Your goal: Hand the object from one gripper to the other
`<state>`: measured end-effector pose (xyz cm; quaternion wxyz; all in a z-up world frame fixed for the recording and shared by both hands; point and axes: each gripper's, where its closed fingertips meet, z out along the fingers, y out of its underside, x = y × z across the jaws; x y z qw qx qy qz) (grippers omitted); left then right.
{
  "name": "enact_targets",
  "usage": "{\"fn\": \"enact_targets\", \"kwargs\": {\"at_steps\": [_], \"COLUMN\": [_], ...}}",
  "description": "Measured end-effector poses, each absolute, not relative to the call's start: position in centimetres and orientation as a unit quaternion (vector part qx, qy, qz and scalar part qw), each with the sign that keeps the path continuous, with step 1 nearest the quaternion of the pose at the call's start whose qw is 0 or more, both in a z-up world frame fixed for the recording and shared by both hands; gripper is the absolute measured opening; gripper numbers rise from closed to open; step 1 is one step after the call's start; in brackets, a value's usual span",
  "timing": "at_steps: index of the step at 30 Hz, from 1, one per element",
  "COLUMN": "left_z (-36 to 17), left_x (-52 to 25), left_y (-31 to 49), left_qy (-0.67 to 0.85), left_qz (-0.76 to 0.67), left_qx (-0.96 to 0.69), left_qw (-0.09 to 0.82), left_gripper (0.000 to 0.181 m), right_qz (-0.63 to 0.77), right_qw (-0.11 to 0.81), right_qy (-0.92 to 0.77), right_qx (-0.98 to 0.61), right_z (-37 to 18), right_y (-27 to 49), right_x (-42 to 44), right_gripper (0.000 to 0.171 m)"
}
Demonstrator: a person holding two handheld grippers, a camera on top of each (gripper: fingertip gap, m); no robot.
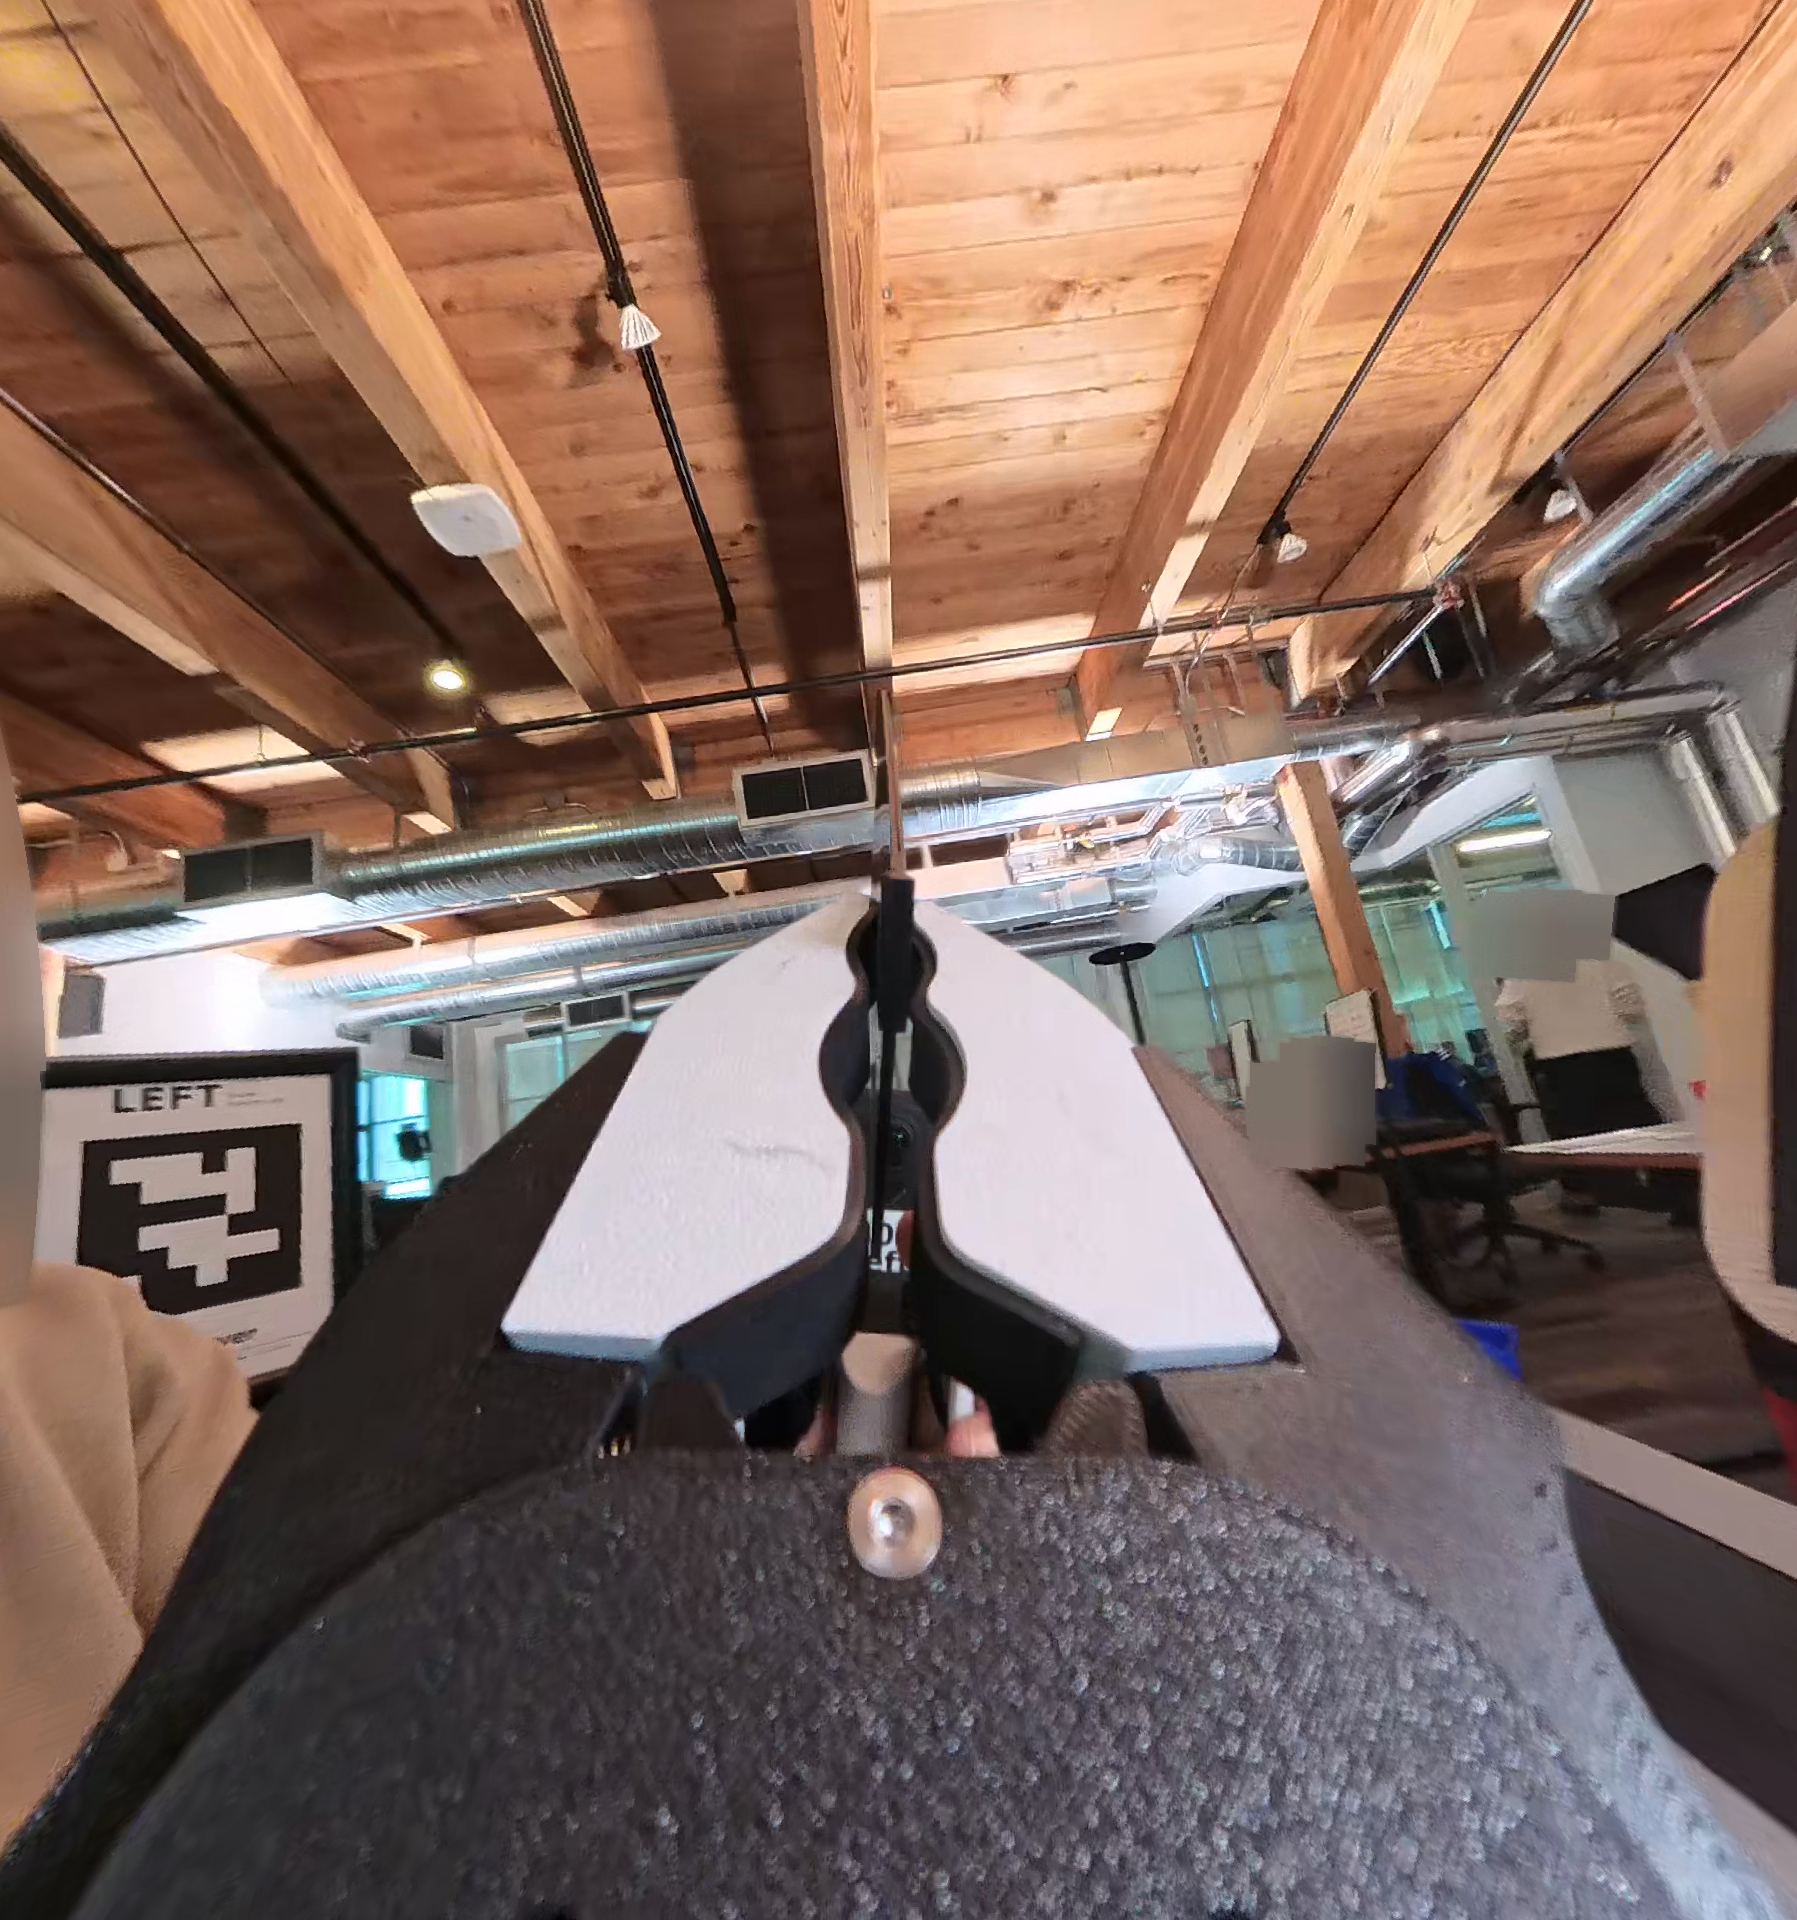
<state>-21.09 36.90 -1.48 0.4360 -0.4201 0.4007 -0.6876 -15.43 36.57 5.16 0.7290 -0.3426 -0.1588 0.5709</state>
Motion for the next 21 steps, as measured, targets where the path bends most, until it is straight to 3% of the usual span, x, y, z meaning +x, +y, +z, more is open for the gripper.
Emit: {"fn": "enact_targets", "kwargs": {"at_steps": [2,5,9,14,21], "left_z": [-0.3,0.7,0.2,-2.5,-12.1], "left_x": [-21.6,-23.1,-24.6,-27.3,-28.0], "left_y": [37.0,38.3,39.9,41.8,43.0], "left_qy": [0.38,0.365,0.417,0.511,0.657], "left_qz": [-0.686,-0.673,-0.634,-0.493,-0.208], "left_qx": [-0.404,-0.408,-0.45,-0.546,-0.636], "left_qw": [0.47,0.498,0.471,0.444,0.348], "left_gripper": [0.03,0.003,0.002,0.002,0.002], "right_qz": [0.575,0.577,0.583,0.405,0.142], "right_qw": [0.717,0.692,0.648,0.602,0.597], "right_qy": [-0.162,-0.183,-0.2,-0.341,-0.459], "right_qx": [-0.359,-0.393,-0.448,-0.597,-0.643], "right_z": [4.1,1.7,-0.3,-5.6,-3.9], "right_y": [37.2,38.2,39.2,40.5,38.1], "right_x": [-17.1,-20.3,-22.0,-20.2,-18.3], "right_gripper": [0.002,0.002,0.002,0.025,0.033]}}
